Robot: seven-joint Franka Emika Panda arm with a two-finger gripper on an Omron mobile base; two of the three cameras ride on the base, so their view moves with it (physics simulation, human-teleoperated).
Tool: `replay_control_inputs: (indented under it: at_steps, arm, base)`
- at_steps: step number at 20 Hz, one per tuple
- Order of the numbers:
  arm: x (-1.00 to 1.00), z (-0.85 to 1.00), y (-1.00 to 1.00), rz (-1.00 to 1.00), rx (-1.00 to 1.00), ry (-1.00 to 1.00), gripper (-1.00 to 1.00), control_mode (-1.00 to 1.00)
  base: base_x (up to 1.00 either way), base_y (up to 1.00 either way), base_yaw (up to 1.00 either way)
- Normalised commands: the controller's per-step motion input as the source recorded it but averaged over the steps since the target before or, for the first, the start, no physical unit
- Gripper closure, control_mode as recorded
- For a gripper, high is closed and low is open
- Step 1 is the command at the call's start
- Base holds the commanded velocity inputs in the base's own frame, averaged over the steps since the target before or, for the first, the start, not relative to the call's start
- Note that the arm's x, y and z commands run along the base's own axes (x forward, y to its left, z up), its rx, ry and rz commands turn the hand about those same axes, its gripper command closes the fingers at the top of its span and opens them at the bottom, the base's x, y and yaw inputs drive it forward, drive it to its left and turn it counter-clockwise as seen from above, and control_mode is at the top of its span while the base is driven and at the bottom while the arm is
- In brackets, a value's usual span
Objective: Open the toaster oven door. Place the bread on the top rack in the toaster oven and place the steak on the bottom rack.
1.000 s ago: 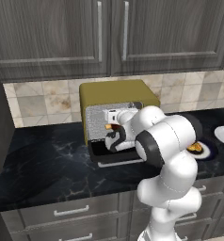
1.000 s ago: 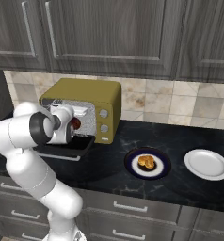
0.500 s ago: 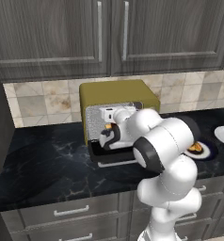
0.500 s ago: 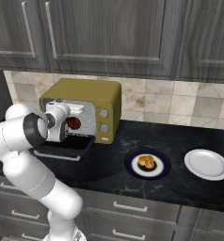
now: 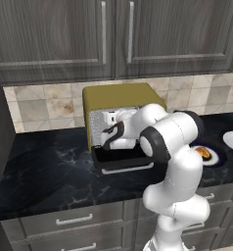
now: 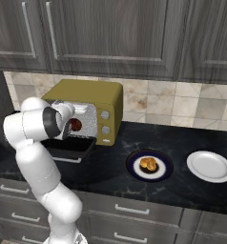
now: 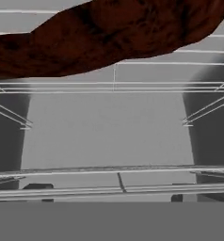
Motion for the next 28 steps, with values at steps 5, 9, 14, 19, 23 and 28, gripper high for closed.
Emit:
replay_control_inputs:
  at_steps: [5,9,14,19,23,28]
  arm:
    - [0.48,-0.71,0.09,0.00,0.00,0.10,-1.00,-1.00]
    - [0.11,-0.86,0.05,0.00,-0.01,0.39,-1.00,-1.00]
    - [-0.36,-0.87,0.00,-0.03,-0.04,0.60,-1.00,-1.00]
    - [-0.74,-0.82,0.00,0.00,-0.05,0.61,-1.00,-1.00]
    - [-1.00,-0.70,0.00,0.00,-0.04,0.58,-1.00,-1.00]
    - [-1.00,-0.61,0.00,0.00,-0.05,0.57,-1.00,-1.00]
  base:
    - [0.00,0.00,0.00]
    - [0.00,0.00,0.00]
    - [0.00,0.00,0.00]
    - [0.00,0.00,0.00]
    - [0.00,0.00,0.00]
    - [0.00,0.00,0.00]
